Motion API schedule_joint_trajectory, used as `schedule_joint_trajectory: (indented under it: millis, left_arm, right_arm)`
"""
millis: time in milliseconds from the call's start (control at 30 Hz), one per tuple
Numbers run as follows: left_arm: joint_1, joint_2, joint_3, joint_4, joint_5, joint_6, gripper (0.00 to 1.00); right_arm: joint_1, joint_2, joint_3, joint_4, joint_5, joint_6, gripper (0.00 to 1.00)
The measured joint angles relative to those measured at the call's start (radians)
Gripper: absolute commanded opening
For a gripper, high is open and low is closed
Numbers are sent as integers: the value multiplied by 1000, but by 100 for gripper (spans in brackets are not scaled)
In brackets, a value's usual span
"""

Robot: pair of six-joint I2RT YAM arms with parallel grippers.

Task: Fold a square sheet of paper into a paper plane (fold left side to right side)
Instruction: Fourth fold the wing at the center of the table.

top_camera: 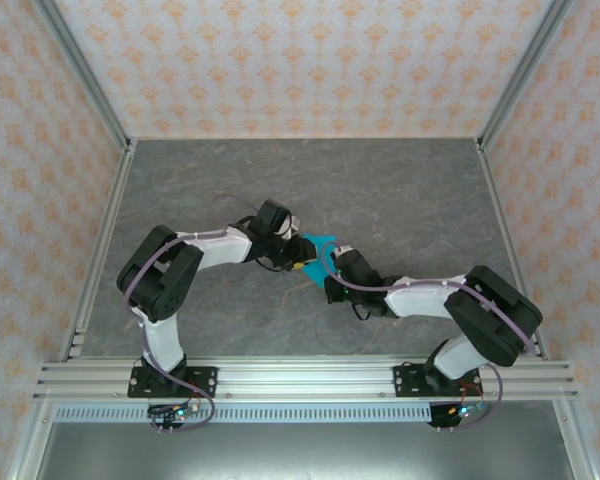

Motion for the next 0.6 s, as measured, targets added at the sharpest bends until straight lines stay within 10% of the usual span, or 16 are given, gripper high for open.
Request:
schedule_joint_trajectory:
  millis: [600]
  left_arm:
    - [-6,112,74,34,9,-14,36]
  right_arm:
    - [-4,-6,-13,26,-19,12,24]
